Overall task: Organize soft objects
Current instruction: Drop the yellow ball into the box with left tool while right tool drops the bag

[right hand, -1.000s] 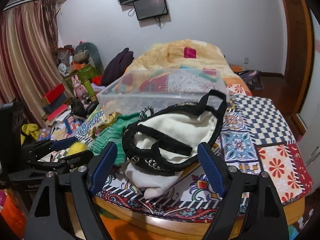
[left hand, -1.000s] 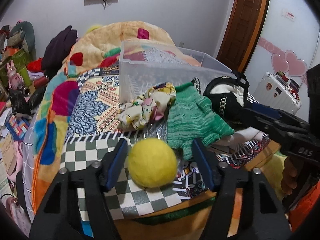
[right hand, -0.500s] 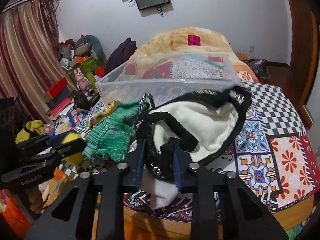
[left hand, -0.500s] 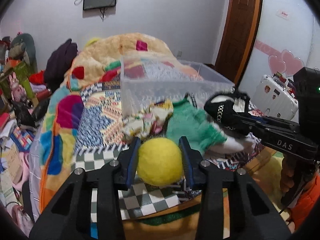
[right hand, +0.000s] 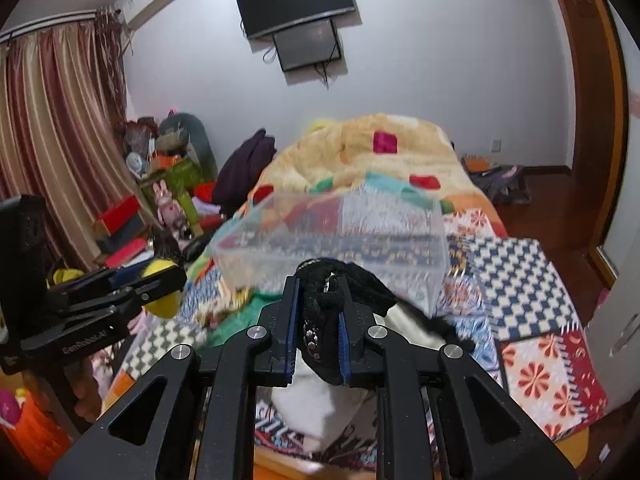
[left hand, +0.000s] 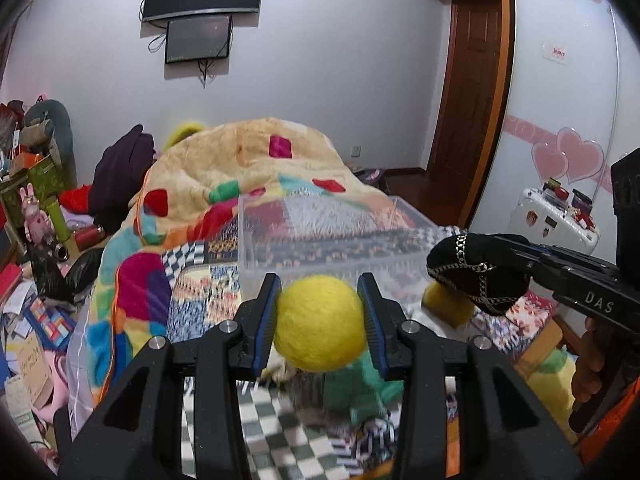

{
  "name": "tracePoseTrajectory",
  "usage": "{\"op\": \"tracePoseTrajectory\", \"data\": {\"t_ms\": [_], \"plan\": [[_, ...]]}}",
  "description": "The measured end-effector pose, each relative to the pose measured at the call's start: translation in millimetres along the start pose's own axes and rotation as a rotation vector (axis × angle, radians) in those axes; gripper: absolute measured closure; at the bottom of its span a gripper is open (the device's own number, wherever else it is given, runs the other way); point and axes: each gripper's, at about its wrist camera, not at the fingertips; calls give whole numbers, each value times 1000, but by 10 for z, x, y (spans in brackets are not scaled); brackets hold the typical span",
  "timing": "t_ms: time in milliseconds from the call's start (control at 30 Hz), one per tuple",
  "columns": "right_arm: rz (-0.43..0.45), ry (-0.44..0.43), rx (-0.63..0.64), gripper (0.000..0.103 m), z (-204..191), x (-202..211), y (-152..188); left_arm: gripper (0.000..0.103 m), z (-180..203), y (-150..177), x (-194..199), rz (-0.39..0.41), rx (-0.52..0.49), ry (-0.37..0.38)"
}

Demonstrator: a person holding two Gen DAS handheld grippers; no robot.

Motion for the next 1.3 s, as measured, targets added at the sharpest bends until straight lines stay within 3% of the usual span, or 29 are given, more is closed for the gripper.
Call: {"op": "tracePoseTrajectory", "data": {"t_ms": [433,667,800,1067,1300], "plan": [[124,-6,31,91,-3,-37,-499,63,-168,-397,-444,3,46,15],[156,-5,78,91,-77,-244,-723,63,-259,-528,-832,-61,66,31],[114,9,106,91,-84,-529,-726,63,-257,-504,-1110,-131,59,26],[-86,0,68,91,100,-1182,-512,63,-242,-369,-1539,-244,25,1],[-196,12,43,87,216,-1288,-348,63,-229,-291,-1614,-274,8,-8]]}}
Point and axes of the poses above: each gripper's, at about its wrist camera, not at the fingertips, and x roughly against the way its jaws point, z to its right, y to its underside, and after that the axes turned 7 degrees about z, right-handed
